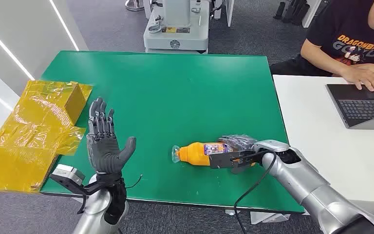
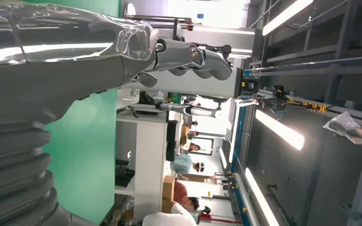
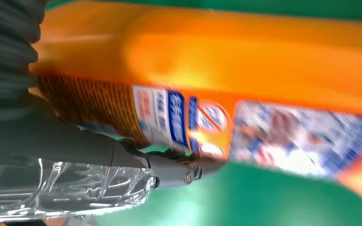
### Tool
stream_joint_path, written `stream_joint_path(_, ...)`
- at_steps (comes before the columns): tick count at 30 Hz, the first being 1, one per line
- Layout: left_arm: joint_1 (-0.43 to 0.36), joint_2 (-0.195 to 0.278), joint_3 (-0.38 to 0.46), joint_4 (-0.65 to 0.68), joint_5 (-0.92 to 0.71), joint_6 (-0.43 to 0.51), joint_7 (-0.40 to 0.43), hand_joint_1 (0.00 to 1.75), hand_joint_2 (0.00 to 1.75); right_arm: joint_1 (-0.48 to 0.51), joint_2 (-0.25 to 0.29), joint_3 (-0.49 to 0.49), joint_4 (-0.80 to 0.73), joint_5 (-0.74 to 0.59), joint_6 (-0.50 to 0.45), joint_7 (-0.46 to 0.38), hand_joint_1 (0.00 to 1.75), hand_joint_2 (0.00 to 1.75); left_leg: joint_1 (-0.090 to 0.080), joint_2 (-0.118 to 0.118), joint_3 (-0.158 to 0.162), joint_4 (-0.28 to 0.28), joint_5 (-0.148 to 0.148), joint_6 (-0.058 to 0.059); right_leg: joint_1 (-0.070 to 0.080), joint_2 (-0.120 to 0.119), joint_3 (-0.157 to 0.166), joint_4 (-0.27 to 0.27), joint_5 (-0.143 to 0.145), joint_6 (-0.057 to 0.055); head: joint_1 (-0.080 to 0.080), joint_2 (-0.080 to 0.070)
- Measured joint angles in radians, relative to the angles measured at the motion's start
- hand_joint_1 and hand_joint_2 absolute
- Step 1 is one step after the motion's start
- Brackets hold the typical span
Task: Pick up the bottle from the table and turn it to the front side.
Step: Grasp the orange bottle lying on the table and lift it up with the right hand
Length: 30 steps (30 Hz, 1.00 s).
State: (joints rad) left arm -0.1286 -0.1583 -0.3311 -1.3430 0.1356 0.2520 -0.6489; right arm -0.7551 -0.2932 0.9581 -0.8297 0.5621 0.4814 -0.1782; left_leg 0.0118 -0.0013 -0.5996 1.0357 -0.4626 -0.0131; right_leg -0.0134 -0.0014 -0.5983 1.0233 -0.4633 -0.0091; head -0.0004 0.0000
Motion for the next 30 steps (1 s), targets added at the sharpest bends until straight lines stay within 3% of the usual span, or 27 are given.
stream_joint_path(16, 0.0, 0.0, -0.002, 0.0, 0.007, -0.001, 0.0, 0.0, 1.75, -0.014, -0.04, 0.048, 0.034, 0.0, -0.019, 0.061, 0.0, 1.75, 0.0, 0.0, 0.0, 0.001, 0.0, 0.001, 0.0, 0.0, 0.001, 0.0, 0.0, 0.0, 0.0, 0.0)
stream_joint_path(17, 0.0, 0.0, -0.002, 0.0, 0.007, -0.001, 0.0, 0.0, 1.75, -0.014, -0.044, 0.048, 0.033, 0.0, -0.019, 0.063, 0.14, 1.75, 0.0, 0.0, 0.0, 0.001, 0.0, 0.001, 0.0, 0.0, 0.001, 0.0, 0.0, 0.001, 0.0, 0.0)
stream_joint_path(20, 0.0, 0.0, -0.002, 0.0, 0.007, -0.002, 0.0, 0.0, 1.75, -0.013, -0.052, 0.05, 0.03, 0.003, -0.025, 0.067, 1.43, 1.75, 0.0, 0.0, 0.0, 0.001, 0.0, 0.001, 0.0, 0.0, 0.001, 0.0, 0.001, 0.001, 0.0, 0.0)
stream_joint_path(21, 0.0, 0.0, -0.002, 0.0, 0.007, -0.002, 0.0, 0.0, 1.75, -0.013, -0.054, 0.05, 0.029, 0.006, -0.035, 0.065, 1.73, 1.75, 0.0, 0.0, 0.0, 0.002, 0.0, 0.001, 0.0, 0.0, 0.001, 0.0, 0.001, 0.001, 0.0, 0.0)
stream_joint_path(30, 0.0, 0.0, -0.002, 0.0, 0.007, -0.009, 0.0, 0.0, 1.75, 0.01, -0.043, 0.047, 0.029, 0.043, -0.187, 0.044, 1.75, 1.75, 0.0, 0.001, 0.0, 0.001, 0.0, 0.001, 0.0, 0.0, 0.001, 0.0, 0.001, 0.002, 0.0, 0.0)
